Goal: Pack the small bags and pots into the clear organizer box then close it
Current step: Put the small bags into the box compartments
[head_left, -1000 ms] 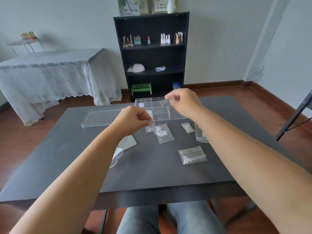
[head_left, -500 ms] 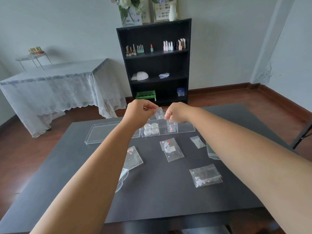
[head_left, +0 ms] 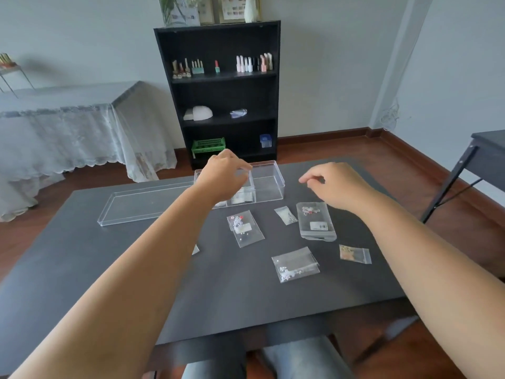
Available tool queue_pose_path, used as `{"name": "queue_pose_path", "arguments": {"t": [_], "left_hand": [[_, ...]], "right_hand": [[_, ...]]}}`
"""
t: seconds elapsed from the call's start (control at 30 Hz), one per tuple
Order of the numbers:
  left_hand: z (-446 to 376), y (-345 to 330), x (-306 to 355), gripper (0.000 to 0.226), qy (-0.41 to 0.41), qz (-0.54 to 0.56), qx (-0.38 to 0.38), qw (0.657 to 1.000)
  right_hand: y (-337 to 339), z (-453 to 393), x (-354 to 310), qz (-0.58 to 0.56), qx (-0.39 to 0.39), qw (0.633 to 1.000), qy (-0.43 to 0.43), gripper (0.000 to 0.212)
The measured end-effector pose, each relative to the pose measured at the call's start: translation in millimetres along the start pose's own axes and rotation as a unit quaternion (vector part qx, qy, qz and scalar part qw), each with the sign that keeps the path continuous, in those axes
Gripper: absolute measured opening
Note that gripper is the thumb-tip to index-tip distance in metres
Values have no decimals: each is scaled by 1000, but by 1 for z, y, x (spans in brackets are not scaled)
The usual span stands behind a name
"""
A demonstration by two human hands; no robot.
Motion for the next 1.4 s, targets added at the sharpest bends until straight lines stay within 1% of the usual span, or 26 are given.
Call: {"name": "queue_pose_path", "arguments": {"t": [0.07, 0.13, 0.2, 0.27, 0.33, 0.43, 0.53, 0.63, 0.73, 0.77, 0.87, 1.0, 1.07, 1.17, 1.23, 1.3, 1.37, 1.4], "left_hand": [[12, -3, 30, 24, -64, -8, 10, 998], [24, -18, 61, 23, -126, -14, -30, 992], [31, -40, 79, 27, -151, -54, -87, 983], [32, -57, 86, 32, -145, -92, -114, 978], [32, -66, 88, 34, -134, -115, -122, 977], [31, -74, 87, 32, -115, -120, -118, 979], [29, -77, 79, 30, -85, -86, -114, 986], [28, -78, 80, 36, -54, -10, -105, 993], [31, -84, 86, 44, -61, 21, -120, 991], [32, -86, 87, 42, -63, 30, -128, 989], [33, -89, 84, 25, -56, 42, -156, 985], [39, -85, 75, 23, -42, 50, -180, 981], [41, -74, 72, 21, -43, 64, -163, 984], [37, -43, 58, 21, -12, 116, -96, 989], [29, -21, 44, 24, 16, 134, -43, 990], [19, -2, 30, 21, 39, 137, -6, 990], [10, 7, 17, 15, 57, 128, 4, 990], [7, 9, 9, 13, 65, 118, 5, 991]], "right_hand": [[9, 21, 26, -3, -23, 999, -40, 24], [12, 41, 47, -7, -65, 995, -80, 13], [11, 61, 60, -9, -106, 987, -118, 18], [8, 78, 69, -12, -137, 980, -143, 28], [2, 92, 74, -8, -158, 976, -151, 36], [-2, 102, 79, 15, -160, 976, -148, 38], [-6, 101, 80, 11, -155, 978, -138, 32], [-7, 102, 81, -6, -159, 977, -142, 26], [-9, 103, 78, -15, -163, 976, -142, 30], [-10, 103, 78, -17, -162, 976, -146, 32], [-12, 103, 79, -22, -172, 972, -158, 34], [-10, 104, 82, -25, -177, 971, -158, 31], [-11, 106, 83, -40, -168, 973, -151, 26], [-11, 106, 84, -55, -151, 977, -139, 25], [-10, 106, 85, -56, -149, 977, -144, 32], [-12, 107, 85, -56, -162, 973, -155, 43], [-12, 107, 83, -56, -169, 971, -163, 49], [-12, 106, 83, -54, -165, 971, -162, 47]]}}
Point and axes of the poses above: each hand's wrist, its own z-axis away from the middle knuckle, its own y-axis out of the back of the hand, x = y × z, the point moved 9 cm from there along -z, towards the middle knuckle, and after that the axes turned 12 degrees about -z, right-handed, at the moved point
